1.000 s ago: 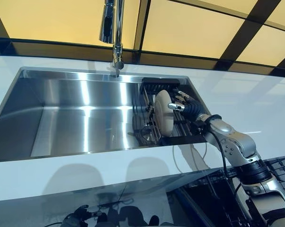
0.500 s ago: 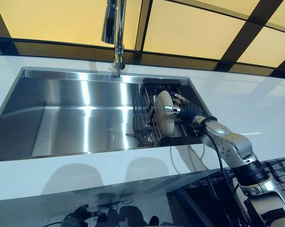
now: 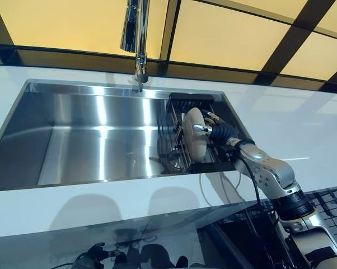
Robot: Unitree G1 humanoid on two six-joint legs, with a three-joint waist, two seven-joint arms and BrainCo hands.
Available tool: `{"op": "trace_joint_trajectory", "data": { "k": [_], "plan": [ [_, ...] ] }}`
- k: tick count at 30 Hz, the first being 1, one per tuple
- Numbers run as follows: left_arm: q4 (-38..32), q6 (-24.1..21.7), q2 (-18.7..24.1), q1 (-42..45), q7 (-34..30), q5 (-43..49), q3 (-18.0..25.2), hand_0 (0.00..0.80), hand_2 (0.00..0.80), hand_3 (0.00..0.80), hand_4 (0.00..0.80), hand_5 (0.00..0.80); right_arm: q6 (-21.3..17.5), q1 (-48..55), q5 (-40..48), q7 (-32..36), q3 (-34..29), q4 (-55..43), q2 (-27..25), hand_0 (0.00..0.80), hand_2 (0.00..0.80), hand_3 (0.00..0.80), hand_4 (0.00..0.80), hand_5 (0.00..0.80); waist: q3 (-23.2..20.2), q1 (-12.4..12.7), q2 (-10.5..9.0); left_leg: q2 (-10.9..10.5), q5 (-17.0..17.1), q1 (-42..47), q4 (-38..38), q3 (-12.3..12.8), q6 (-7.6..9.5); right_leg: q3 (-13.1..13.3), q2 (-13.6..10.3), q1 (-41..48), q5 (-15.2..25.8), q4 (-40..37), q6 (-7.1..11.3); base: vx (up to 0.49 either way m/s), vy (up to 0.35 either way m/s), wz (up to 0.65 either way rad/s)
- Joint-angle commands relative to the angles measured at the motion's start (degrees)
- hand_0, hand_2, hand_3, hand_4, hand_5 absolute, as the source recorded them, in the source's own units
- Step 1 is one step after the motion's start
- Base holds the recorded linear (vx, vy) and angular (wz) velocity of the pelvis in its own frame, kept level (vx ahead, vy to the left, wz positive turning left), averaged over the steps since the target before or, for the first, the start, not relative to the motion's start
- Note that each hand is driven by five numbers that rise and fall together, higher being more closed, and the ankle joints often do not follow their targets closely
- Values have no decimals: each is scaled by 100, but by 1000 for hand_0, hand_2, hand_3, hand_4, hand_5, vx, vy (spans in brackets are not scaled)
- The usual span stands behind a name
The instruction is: Take plates into dishwasher
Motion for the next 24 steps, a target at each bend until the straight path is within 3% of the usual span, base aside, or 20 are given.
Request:
{"op": "trace_joint_trajectory", "data": {
  "k": [1, 24],
  "plan": [
    [119, -36, -71, -303, 76, -84, -191, 0, 0, 0, 0, 0, -97, -153, 241, -115, -71, -127, 30, 0, 0, 0, 0, 0, -108, 123, 210, -168, -245, 26, 12, 378, 466, 151, -379, -226, 522, 458, 360, 0, 0, 0],
    [97, 16, -134, -346, 94, -68, -318, 0, 0, 0, 0, 0, 86, 37, 112, -172, 195, 43, 357, 0, 0, 0, 0, 0, -106, 139, 229, -201, -258, 3, 12, 344, 476, 165, -416, -285, 589, 447, 391, -1, 1, 1]
  ]
}}
